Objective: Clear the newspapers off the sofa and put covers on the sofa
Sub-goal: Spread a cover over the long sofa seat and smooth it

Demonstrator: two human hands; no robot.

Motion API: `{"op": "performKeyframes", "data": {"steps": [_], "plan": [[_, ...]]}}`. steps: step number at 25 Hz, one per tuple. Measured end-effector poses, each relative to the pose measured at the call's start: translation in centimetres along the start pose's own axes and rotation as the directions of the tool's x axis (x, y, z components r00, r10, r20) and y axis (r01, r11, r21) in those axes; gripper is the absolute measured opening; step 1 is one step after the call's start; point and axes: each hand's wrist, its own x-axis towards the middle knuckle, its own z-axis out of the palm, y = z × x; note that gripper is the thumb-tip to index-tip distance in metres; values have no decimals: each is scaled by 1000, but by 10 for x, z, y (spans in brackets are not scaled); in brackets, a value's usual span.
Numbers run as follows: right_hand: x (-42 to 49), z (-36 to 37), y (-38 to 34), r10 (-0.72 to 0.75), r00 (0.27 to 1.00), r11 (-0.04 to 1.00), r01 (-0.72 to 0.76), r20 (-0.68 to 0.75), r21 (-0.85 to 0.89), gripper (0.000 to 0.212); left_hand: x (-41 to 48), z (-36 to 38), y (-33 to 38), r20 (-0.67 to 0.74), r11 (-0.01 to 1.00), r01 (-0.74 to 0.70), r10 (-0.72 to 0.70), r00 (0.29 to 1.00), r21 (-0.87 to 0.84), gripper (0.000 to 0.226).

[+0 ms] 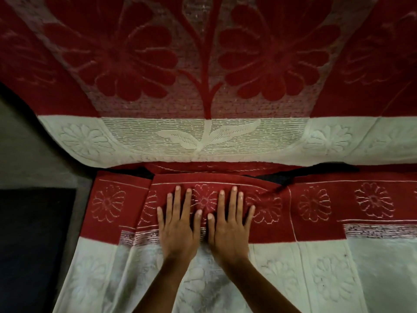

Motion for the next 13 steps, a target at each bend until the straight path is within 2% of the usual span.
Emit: {"op": "performKeyframes", "data": {"steps": [7, 13], "plan": [[-12, 0, 4, -55, 998, 998, 55, 34, 18, 57, -18, 1, -5, -9, 999, 46, -46, 999, 5, 57], [42, 0, 0, -80, 997, 997, 80, -12, -2, 57, 25, 2, 0, 3, 998, 52, -53, 999, 21, 61]]}}
